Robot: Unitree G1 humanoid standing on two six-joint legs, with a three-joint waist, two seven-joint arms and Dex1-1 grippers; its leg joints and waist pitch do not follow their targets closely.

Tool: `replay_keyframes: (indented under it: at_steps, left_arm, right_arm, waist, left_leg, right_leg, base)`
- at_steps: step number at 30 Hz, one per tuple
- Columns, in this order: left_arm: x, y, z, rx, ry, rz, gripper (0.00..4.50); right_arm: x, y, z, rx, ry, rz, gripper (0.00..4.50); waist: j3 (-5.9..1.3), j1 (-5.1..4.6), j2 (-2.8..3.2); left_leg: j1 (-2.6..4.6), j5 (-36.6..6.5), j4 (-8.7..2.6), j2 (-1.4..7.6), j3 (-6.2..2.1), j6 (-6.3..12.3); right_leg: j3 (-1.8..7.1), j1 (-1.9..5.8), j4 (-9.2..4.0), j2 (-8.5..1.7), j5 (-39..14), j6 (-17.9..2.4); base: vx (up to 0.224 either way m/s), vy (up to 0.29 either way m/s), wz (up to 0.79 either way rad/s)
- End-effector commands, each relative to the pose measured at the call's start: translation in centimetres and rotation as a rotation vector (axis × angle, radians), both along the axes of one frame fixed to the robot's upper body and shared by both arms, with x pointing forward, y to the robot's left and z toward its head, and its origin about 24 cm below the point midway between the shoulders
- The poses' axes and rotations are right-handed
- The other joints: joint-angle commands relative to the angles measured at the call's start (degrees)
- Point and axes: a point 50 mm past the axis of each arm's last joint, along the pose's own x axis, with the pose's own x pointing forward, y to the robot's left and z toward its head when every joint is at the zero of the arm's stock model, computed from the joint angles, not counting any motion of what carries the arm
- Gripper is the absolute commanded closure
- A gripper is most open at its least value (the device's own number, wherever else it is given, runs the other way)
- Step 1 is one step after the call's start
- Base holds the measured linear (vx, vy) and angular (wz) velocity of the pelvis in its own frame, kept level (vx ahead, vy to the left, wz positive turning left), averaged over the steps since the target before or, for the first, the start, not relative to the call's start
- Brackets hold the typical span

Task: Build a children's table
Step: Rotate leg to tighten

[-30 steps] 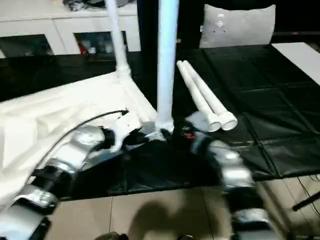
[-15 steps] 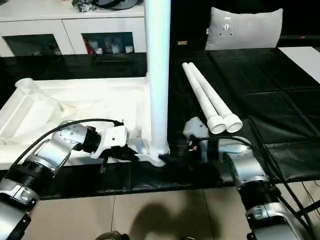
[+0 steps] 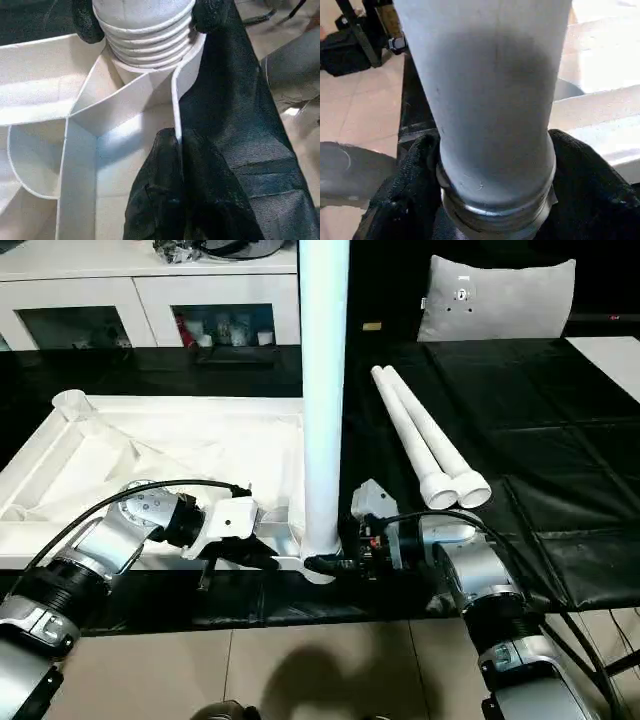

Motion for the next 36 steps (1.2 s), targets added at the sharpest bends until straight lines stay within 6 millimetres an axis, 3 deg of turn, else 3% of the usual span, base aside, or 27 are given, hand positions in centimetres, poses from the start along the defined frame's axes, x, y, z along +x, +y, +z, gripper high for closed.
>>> replay_keyframes:
  at_steps: [1,5,8,9,11,12,15,19,23,24,25,26,31,36]
  left_arm:
    - [-0.7,-0.3,-0.6,0.024,0.036,-0.049,4.50]
    - [-0.4,-0.7,-0.5,-0.043,0.047,0.083,4.50]
    - [-0.1,-1.2,-0.3,-0.092,0.029,0.163,4.50]
    - [0.5,-2.2,0.1,-0.161,0.012,0.324,4.50]
    - [0.7,-2.5,0.1,-0.169,0.014,0.373,4.50]
    - [1.1,-3.1,0.2,-0.193,0.001,0.467,4.50]
    - [1.8,-4.3,0.4,-0.244,-0.014,0.591,4.50]
    - [2.6,-5.5,0.9,-0.278,-0.060,0.709,4.50]
    - [2.7,-6.5,1.6,-0.305,-0.085,0.743,4.50]
    - [2.6,-6.5,1.6,-0.291,-0.096,0.730,4.50]
    - [2.6,-6.4,1.5,-0.284,-0.102,0.723,4.50]
    - [2.6,-6.1,1.4,-0.276,-0.107,0.708,4.50]
    - [2.1,-5.0,0.8,-0.235,-0.099,0.618,4.50]
    - [1.8,-3.9,0.2,-0.210,-0.081,0.530,4.50]
  right_arm:
    - [0.1,0.2,0.4,0.029,0.008,-0.001,1.69]
    - [-0.3,1.1,-0.1,0.080,0.036,-0.064,1.76]
    - [-0.3,1.9,-0.5,0.088,0.030,-0.126,1.79]
    - [0.5,3.5,-1.3,0.094,-0.002,-0.298,1.79]
    - [0.7,4.0,-1.4,0.102,-0.002,-0.340,1.80]
    - [1.2,5.0,-1.6,0.125,0.000,-0.441,1.80]
    - [1.8,6.5,-1.6,0.173,0.042,-0.554,1.80]
    - [2.4,7.5,-1.9,0.129,0.027,-0.667,1.80]
    - [2.9,7.3,-2.2,0.102,0.007,-0.768,1.80]
    - [3.1,6.9,-2.0,0.106,-0.013,-0.798,1.24]
    - [3.2,6.7,-1.9,0.108,-0.021,-0.803,1.09]
    - [3.2,6.3,-1.9,0.111,-0.034,-0.804,1.09]
    - [3.2,4.1,-1.3,0.106,-0.124,-0.788,0.61]
    - [2.4,1.6,-0.4,0.107,-0.199,-0.643,0.15]
  waist:
    - [-4.25,-0.11,-0.83]
    - [-4.21,-0.20,-0.81]
    - [-4.06,-0.48,-0.70]
    - [-3.91,-0.91,-0.64]
    - [-3.71,-1.63,-0.84]
    - [-3.63,-2.45,-0.85]
    - [-3.48,-3.54,-1.08]
    - [-3.71,-3.90,-1.08]
    - [-3.87,-3.81,-1.05]
    - [-3.92,-3.70,-1.05]
    - [-4.02,-3.64,-1.02]
    - [-4.14,-3.52,-0.78]
    - [-4.39,-3.12,-0.89]
    - [-4.68,-2.57,-0.88]
  left_leg:
    - [1.21,-16.2,-4.15,3.50,-1.02,2.60]
    - [1.24,-16.0,-4.30,3.68,-1.01,2.39]
    - [1.31,-17.7,-4.36,3.48,-1.13,1.52]
    - [1.25,-18.7,-4.57,3.59,-1.27,0.43]
    - [1.43,-21.2,-4.63,3.14,-1.57,-0.84]
    - [1.41,-22.7,-4.73,3.07,-1.83,-0.89]
    - [1.51,-23.9,-4.55,2.85,-1.74,-0.84]
    - [1.35,-22.7,-4.38,2.71,-1.62,0.18]
    - [1.11,-20.7,-4.28,2.61,-1.49,0.97]
    - [1.10,-20.1,-4.27,2.63,-1.38,1.40]
    - [0.92,-19.1,-4.32,2.68,-1.37,1.76]
    - [0.96,-18.2,-4.28,2.74,-1.31,2.08]
    - [0.60,-14.7,-4.04,2.70,-1.18,3.39]
    - [0.42,-11.0,-3.60,2.80,-1.00,5.49]
  right_leg:
    - [2.28,2.42,-3.54,-3.68,-20.4,-11.8]
    - [2.37,2.41,-3.39,-3.67,-19.2,-12.3]
    - [2.27,2.30,-3.68,-3.66,-22.0,-11.6]
    - [2.35,2.22,-3.61,-3.73,-23.5,-11.1]
    - [2.02,2.16,-4.18,-3.80,-27.9,-9.8]
    - [1.88,2.12,-4.60,-3.77,-30.3,-8.3]
    - [1.80,1.77,-5.07,-3.65,-31.2,-8.1]
    - [1.82,1.71,-5.19,-3.51,-29.4,-7.8]
    - [1.91,1.88,-5.09,-3.57,-27.5,-8.1]
    - [1.99,1.88,-5.06,-3.53,-26.2,-8.2]
    - [2.05,2.04,-4.83,-3.44,-24.2,-8.6]
    - [2.09,2.08,-4.58,-3.40,-22.0,-9.2]
    - [2.10,2.72,-3.88,-3.53,-16.8,-10.9]
    - [2.07,2.93,-3.29,-3.32,-11.6,-12.2]
  base:
    - [0.000,0.000,0.00]
    - [0.000,0.000,0.00]
    - [0.000,0.000,0.00]
    - [0.000,0.000,0.00]
    - [0.000,0.000,0.00]
    - [0.000,0.000,0.00]
    - [0.000,0.000,0.00]
    - [0.000,0.000,0.00]
    - [0.000,0.000,0.00]
    - [0.000,0.000,0.00]
    - [0.000,0.000,0.00]
    - [0.000,0.000,0.00]
    - [0.000,0.000,0.00]
    - [0.000,0.000,0.00]
